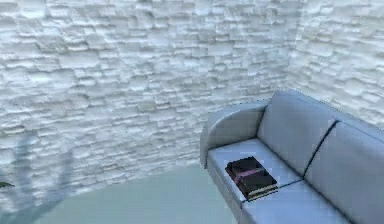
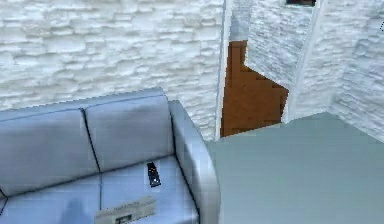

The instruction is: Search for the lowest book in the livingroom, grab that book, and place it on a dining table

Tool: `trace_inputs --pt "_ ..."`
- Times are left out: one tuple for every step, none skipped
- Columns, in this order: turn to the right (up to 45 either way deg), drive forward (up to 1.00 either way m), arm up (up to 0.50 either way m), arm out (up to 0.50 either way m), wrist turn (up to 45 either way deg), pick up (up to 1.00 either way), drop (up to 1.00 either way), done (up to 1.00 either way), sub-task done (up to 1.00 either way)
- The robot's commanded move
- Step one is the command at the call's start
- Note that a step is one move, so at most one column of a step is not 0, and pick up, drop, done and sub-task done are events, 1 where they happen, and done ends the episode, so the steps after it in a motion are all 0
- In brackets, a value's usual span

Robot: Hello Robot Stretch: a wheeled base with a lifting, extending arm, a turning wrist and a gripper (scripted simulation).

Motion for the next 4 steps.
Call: trace_inputs --pt "0.0 0.4 0.0 0.0 0.0 0.0 0.0 0.0 0.0" --pt "-45.0 0.0 0.0 0.0 0.0 0.0 0.0 0.0 0.0" --pt "-12.0 0.0 0.0 0.0 0.0 0.0 0.0 0.0 0.0" --pt "0.0 0.0 0.44 0.0 0.0 0.0 0.0 0.0 0.0"
